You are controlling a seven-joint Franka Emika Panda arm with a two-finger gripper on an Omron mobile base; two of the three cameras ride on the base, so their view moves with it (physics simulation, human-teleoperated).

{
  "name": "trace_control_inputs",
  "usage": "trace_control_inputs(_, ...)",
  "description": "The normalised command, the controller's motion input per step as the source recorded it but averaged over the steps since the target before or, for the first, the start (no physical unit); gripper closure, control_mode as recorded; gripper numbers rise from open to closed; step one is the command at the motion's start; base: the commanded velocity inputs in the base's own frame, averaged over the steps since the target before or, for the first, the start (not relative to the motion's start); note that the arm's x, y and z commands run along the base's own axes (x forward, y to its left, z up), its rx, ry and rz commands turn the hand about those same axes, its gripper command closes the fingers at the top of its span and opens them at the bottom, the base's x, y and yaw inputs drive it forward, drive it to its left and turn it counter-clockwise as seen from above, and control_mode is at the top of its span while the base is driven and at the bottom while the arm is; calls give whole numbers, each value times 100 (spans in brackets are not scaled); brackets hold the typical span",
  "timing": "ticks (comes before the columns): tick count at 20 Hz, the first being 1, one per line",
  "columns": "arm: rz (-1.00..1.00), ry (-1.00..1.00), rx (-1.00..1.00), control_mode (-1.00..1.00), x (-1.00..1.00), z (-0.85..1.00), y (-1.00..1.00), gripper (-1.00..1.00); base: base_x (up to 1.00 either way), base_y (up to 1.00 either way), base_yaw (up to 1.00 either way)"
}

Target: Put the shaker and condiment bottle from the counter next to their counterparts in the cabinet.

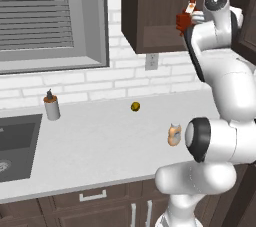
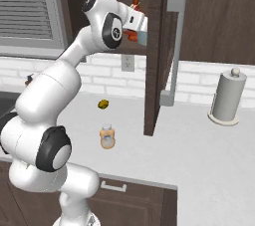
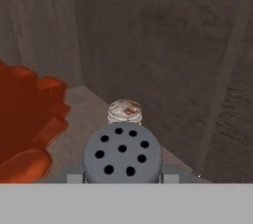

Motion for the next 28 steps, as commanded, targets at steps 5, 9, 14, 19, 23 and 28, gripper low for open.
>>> trace_control_inputs(5, 0, 0, 0, -100, 11, -25, -5, 100, 0, 0, 0)
trace_control_inputs(9, 0, 0, 0, -100, 29, -18, -8, 100, 0, 0, 0)
trace_control_inputs(14, 0, 0, 0, -100, 31, -9, -9, 100, 0, 0, 0)
trace_control_inputs(19, 0, 0, 0, -100, 20, -6, -8, 100, 0, 0, 0)
trace_control_inputs(23, 0, 0, 0, -100, 5, -13, -9, -100, 0, 0, 0)
trace_control_inputs(28, 0, 0, 2, -100, 2, -5, -12, -100, 0, 0, 0)
